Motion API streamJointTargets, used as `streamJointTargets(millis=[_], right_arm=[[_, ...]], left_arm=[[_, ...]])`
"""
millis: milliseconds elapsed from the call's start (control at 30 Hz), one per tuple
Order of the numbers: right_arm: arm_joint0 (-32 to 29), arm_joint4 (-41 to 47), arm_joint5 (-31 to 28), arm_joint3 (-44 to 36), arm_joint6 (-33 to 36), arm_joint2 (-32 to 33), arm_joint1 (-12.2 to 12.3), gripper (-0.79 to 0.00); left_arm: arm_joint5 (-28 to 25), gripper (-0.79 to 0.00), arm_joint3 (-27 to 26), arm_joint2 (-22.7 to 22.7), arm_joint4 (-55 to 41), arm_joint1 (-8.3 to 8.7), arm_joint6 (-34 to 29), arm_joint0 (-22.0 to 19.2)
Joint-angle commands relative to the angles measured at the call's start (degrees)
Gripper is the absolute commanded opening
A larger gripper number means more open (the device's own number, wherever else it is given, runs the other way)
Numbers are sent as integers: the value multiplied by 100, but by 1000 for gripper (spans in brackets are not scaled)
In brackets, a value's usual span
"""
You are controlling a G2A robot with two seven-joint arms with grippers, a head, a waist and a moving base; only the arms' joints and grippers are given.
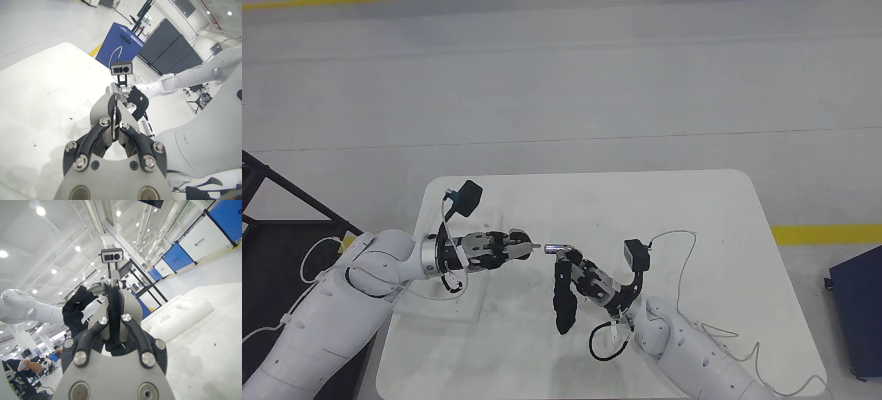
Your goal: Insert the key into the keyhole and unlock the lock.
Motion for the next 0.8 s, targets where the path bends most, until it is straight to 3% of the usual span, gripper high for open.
streamJointTargets(millis=[0, 767], right_arm=[[0, 0, 0, 0, 0, 0, 0, -785], [0, 0, 0, 0, 0, 0, 0, -785]], left_arm=[[93, -785, -42, 18, -24, -10, -105, -19], [468, -785, -234, -163, 93, -60, -713, -127]])
